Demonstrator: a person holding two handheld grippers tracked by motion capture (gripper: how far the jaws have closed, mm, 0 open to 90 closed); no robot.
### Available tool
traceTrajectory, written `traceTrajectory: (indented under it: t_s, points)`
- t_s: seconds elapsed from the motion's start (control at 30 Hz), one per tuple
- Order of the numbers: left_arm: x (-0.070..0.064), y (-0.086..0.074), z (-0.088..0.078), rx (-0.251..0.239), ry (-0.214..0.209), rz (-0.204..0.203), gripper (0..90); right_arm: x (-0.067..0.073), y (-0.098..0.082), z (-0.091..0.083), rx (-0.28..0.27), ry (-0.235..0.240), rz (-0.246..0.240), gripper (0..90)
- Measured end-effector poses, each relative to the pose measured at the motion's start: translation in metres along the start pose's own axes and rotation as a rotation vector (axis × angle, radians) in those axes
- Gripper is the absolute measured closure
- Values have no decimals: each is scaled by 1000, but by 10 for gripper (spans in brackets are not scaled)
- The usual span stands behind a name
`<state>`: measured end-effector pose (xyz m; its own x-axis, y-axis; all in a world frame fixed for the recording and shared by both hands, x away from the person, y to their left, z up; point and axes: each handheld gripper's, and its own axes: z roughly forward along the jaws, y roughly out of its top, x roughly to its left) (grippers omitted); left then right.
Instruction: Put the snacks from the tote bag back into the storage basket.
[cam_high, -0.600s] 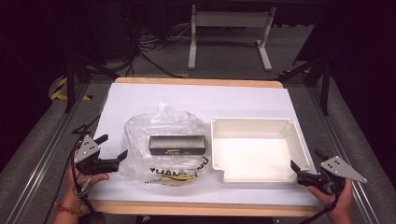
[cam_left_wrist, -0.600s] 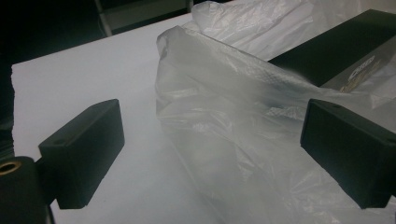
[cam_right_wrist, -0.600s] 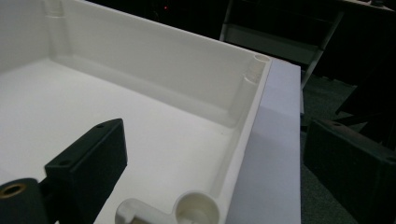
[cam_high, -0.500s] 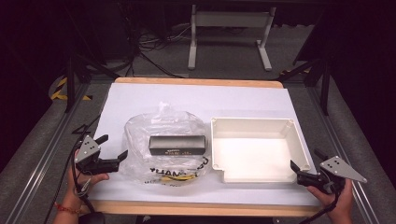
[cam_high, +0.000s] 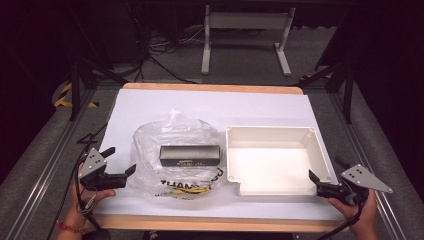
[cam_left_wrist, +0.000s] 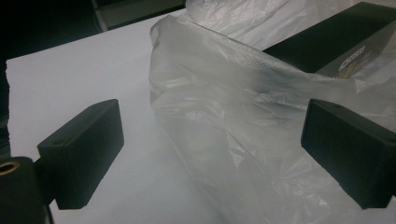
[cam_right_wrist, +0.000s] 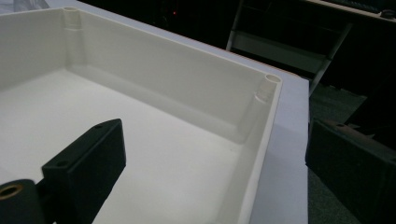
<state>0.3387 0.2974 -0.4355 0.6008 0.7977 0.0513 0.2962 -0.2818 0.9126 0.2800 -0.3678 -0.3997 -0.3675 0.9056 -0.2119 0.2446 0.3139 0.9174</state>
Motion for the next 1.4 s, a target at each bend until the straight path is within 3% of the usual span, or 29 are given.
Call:
traceTrajectory:
  t_s: [0.23,0.67,0.93,1.13,1.23,1.3,1.37,1.4]
  points:
    - [-2,0,1,7,-2,5,68,3,10,-2,-17,26,-9,58]
    - [-3,0,2,15,-10,7,68,17,33,3,-33,100,-74,99]
    - [-3,0,3,23,-15,13,68,30,45,15,-64,145,-107,159]
    - [-4,-1,4,24,-17,14,68,43,57,29,-124,172,-170,226]
    - [-4,-1,4,25,-17,16,68,50,65,41,-114,195,-214,239]
    - [-4,-1,4,25,-17,15,68,52,67,45,-114,204,-212,242]
    - [-4,-1,4,26,-18,14,68,56,72,56,-102,256,-210,244]
    - [-4,-1,4,25,-19,10,68,59,74,60,-102,256,-217,251]
